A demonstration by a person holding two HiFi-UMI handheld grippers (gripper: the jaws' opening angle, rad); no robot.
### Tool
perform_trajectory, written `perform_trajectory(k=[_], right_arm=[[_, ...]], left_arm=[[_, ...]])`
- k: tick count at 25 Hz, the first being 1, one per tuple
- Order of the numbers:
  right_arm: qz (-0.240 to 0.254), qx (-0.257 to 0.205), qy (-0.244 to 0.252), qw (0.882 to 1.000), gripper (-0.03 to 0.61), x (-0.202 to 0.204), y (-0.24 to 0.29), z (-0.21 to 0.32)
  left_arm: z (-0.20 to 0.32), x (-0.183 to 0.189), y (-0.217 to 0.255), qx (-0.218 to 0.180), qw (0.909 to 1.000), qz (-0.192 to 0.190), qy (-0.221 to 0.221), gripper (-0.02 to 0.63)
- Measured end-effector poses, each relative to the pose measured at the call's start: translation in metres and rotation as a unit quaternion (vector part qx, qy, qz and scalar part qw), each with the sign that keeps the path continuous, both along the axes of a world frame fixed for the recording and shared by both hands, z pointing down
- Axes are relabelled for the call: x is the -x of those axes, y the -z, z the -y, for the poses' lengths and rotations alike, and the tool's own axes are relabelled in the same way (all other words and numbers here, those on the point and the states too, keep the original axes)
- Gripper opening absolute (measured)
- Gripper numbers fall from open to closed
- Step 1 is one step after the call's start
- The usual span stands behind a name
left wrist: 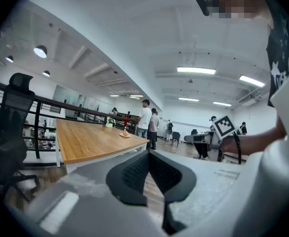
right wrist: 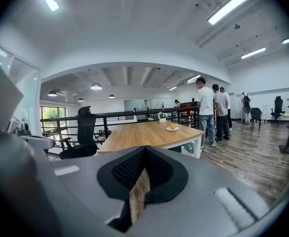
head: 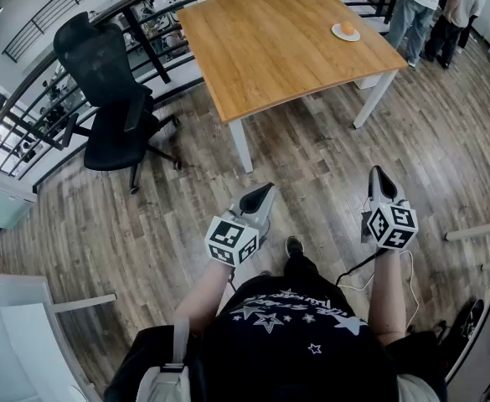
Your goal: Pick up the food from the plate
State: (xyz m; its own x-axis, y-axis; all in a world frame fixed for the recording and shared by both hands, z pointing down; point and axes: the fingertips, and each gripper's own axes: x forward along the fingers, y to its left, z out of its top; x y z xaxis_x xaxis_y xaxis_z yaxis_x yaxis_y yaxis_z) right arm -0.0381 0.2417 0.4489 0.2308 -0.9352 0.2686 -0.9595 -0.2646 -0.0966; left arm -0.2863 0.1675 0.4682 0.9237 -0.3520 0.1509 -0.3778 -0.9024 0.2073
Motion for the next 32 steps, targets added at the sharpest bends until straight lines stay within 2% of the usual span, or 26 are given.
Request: perform_trajectory(k=[15,22,25,29,32], right_arm=[[-0.001,0.003,-0.006,1.0,-0.002,0.012,0.001,-0.035],[0.008,0.001,-0.021,1.0,-0.002,0.022,-0.01,-0.057],[0.005,0.006,-0.032,0.999,0.0,0.024,-0.014,-0.064],[0.004,0.009,-0.041,0.999,0.0,0.025,-0.018,-0.071],[0.003,0.019,-0.038,0.999,0.0,0.02,-0.027,-0.065]], left_arm=[[-0.032,0.013,-0.003,0.012,0.9998,0.007,-0.013,0.002],[-0.059,0.03,-0.035,0.03,0.9985,0.035,-0.029,0.002],[-0.056,0.042,-0.044,0.04,0.9981,0.042,-0.019,0.002],[-0.045,0.044,-0.043,0.014,0.9979,0.061,-0.016,0.002],[-0.035,0.04,-0.043,0.018,0.9978,0.063,-0.01,0.002]])
